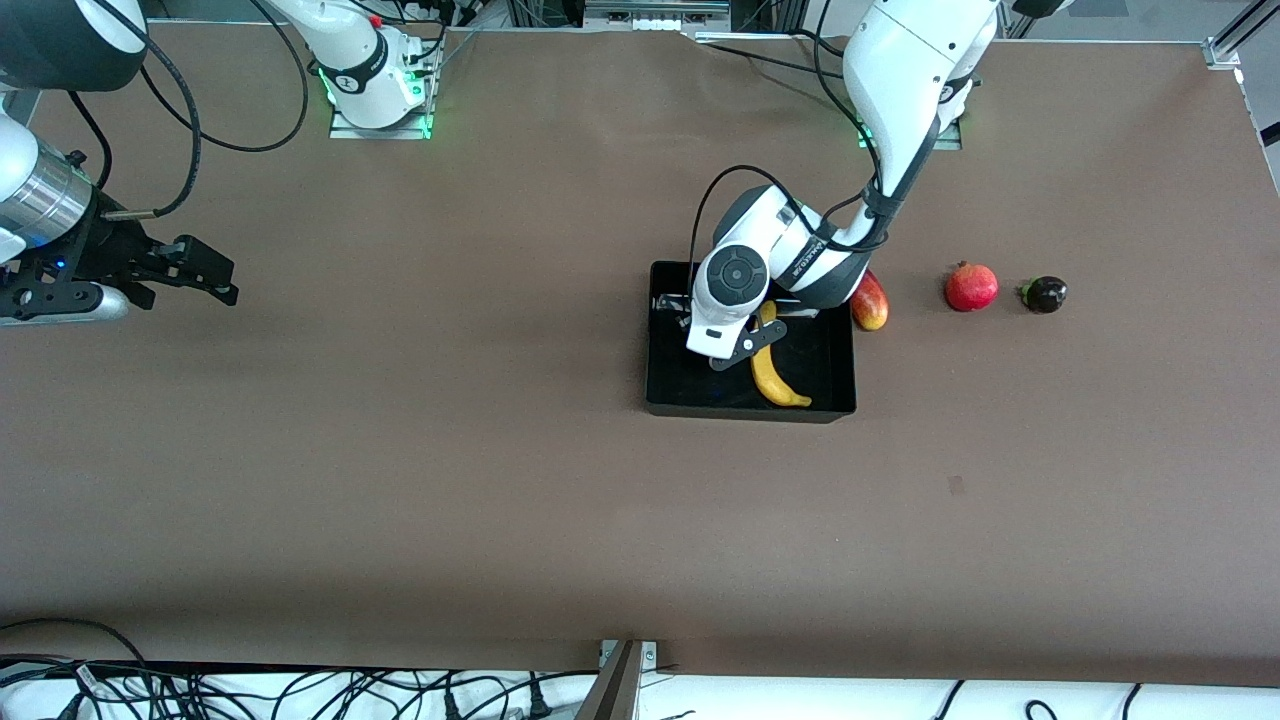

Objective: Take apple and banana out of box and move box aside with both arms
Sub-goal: 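Lift the red apple out of the tray with the left gripper, then lower the apple onto the table and open the left gripper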

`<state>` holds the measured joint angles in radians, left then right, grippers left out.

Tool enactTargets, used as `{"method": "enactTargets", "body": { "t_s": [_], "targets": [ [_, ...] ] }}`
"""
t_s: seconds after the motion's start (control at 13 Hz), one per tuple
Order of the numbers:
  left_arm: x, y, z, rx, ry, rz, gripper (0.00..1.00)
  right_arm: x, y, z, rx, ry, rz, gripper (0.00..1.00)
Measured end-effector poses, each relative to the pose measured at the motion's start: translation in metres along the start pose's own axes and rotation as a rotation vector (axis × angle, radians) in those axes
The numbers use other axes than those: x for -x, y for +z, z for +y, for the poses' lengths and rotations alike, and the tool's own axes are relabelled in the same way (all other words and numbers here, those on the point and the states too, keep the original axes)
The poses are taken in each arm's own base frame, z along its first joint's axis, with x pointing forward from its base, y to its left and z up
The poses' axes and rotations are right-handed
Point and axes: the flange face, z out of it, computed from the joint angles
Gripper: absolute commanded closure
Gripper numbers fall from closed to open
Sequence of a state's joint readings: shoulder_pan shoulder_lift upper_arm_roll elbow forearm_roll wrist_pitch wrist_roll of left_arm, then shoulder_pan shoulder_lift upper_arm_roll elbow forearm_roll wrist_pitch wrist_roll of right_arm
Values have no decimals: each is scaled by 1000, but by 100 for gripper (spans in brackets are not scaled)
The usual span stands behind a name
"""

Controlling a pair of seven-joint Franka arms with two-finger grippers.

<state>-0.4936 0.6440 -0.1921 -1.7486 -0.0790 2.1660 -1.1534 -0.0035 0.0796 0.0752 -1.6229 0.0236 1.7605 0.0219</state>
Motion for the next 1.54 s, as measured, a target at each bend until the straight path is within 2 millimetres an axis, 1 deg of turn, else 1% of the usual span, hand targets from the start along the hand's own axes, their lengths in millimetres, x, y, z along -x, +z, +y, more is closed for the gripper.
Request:
{"method": "enactTargets", "body": {
  "t_s": [0.08,0.15,0.23,0.31,0.38,0.46,0.54,0.62,0.69,0.77,0.85,0.92,1.0,1.08,1.15,1.23,1.38,1.54],
  "targets": [
    [-2,-10,-2,5,-4,3,100,0,0,-1,0,-1,0,0],
    [-6,-29,-7,2,-11,2,100,0,0,-2,0,-3,0,0],
    [-14,-58,-17,1,-20,1,100,0,0,-4,-1,-6,1,0],
    [-24,-91,-30,0,-17,0,100,0,0,-5,-1,-8,1,0],
    [-38,-130,-48,1,-6,-1,100,0,0,-5,-1,-8,2,0],
    [-54,-165,-71,0,17,-7,100,0,-1,-5,-1,-8,2,0],
    [-75,-193,-100,-2,54,-18,100,0,-1,-5,-1,-8,2,0],
    [-103,-215,-133,2,97,-30,100,0,-1,-5,-1,-8,2,0],
    [-138,-228,-171,15,141,-35,100,0,-1,-5,-1,-8,2,0],
    [-174,-232,-208,19,186,-29,100,0,-1,-5,-1,-8,2,0],
    [-210,-230,-247,9,225,-17,100,0,-1,-5,-1,-8,2,0],
    [-241,-226,-280,11,260,-5,100,0,-1,-5,-1,-8,2,0],
    [-267,-219,-306,22,296,17,100,0,-1,-5,-1,-8,2,0],
    [-289,-208,-323,28,324,43,100,0,-1,-5,-1,-8,2,0],
    [-305,-193,-328,20,343,71,100,0,-1,-5,-1,-8,3,0],
    [-318,-174,-325,9,358,98,100,0,-1,-5,-1,-8,3,0],
    [-339,-132,-310,11,381,150,100,0,-1,-5,-1,-8,3,0],
    [-362,-91,-307,18,389,204,100,0,-1,-5,-1,-8,4,0]
  ]
}}
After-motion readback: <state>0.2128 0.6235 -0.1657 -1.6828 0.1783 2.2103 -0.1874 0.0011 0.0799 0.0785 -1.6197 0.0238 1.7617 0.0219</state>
